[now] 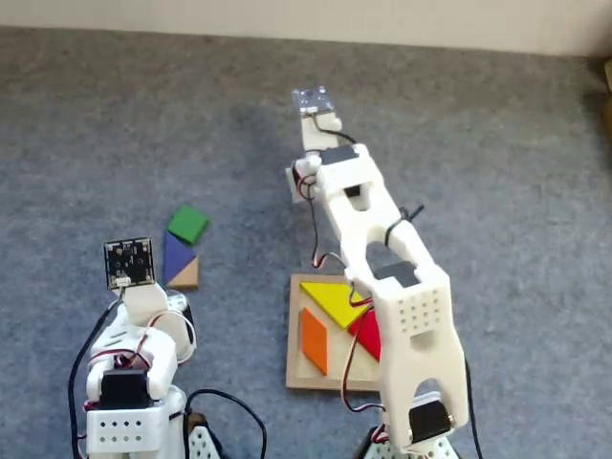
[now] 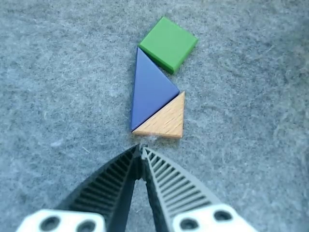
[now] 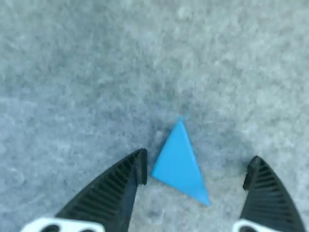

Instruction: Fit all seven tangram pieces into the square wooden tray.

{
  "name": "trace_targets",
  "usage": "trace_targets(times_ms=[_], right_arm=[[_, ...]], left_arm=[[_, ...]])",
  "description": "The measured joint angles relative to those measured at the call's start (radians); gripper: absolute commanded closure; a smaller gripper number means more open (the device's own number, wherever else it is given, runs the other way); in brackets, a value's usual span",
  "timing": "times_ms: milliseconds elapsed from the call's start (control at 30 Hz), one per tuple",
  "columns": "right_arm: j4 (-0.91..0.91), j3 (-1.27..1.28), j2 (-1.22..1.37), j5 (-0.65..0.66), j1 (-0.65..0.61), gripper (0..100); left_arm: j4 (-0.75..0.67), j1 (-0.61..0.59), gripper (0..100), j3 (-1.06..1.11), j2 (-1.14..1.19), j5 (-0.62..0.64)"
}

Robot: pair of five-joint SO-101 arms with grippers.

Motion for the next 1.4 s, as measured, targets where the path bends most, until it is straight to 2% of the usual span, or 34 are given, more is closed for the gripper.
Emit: trace_targets(times_ms=[267, 400, 533, 900, 1067, 1400], right_arm=[[0.02, -0.002, 0.0, 0.0, 0.0, 68.6], [0.025, -0.003, 0.0, 0.003, 0.0, 75.7], [0.029, -0.002, -0.002, 0.072, 0.009, 81.1], [0.057, -0.005, -0.003, 0.163, 0.012, 82.5], [0.141, -0.006, -0.009, 0.189, 0.012, 91.2], [0.169, -0.006, -0.011, 0.244, 0.014, 91.7]], left_arm=[[0.0, 0.0, 100, 0.0, 0.0, 0.0], [0.0, 0.0, 100, 0.0, 0.0, 0.0], [0.0, 0.0, 100, 0.0, 0.0, 0.0], [0.0, 0.0, 100, 0.0, 0.0, 0.0], [0.0, 0.0, 100, 0.0, 0.0, 0.0], [0.0, 0.0, 100, 0.0, 0.0, 0.0]])
